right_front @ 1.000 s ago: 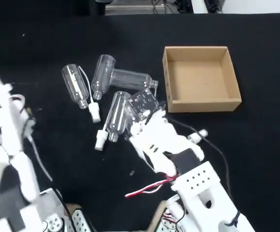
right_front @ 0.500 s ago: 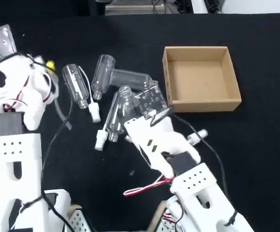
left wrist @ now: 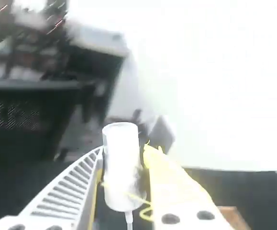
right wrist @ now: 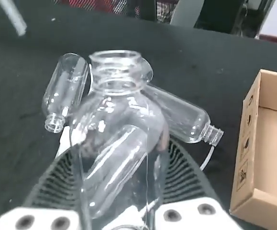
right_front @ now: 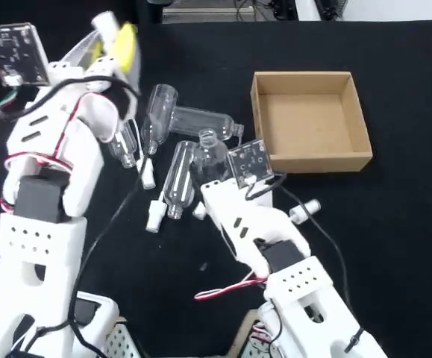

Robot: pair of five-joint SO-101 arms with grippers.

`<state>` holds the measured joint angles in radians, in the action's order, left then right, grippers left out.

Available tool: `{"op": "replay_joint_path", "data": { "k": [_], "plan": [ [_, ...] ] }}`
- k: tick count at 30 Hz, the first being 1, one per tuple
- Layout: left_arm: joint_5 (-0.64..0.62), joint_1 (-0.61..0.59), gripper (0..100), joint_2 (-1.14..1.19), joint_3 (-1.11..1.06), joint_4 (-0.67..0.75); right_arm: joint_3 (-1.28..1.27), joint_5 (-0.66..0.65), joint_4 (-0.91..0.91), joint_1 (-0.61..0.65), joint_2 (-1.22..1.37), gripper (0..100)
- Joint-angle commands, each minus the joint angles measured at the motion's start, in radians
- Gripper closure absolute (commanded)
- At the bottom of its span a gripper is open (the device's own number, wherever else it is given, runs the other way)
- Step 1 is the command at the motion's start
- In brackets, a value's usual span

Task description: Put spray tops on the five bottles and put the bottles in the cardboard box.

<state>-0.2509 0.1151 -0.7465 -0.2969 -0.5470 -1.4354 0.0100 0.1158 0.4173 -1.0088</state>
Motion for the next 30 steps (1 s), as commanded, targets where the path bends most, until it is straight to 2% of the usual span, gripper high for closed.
{"op": "replay_joint_path", "data": {
  "k": [1,10,18,27,30],
  "plan": [
    [-0.003,0.079,97,-0.032,0.073,0.061,-0.001,0.006,-0.064,-0.017,-0.031,98.8],
    [-0.003,0.17,97,-0.02,0.064,0.184,-0.002,0.006,-0.063,-0.02,-0.048,98.8],
    [-0.003,0.214,97,-0.021,0.067,0.098,-0.041,0.006,-0.06,-0.021,-0.148,98.8],
    [-0.003,0.232,97,-0.032,0.07,0.087,-0.051,0.006,-0.058,-0.021,-0.163,98.8],
    [-0.003,0.234,97,-0.032,0.071,0.025,-0.051,0.006,-0.058,-0.021,-0.163,98.8]
  ]
}}
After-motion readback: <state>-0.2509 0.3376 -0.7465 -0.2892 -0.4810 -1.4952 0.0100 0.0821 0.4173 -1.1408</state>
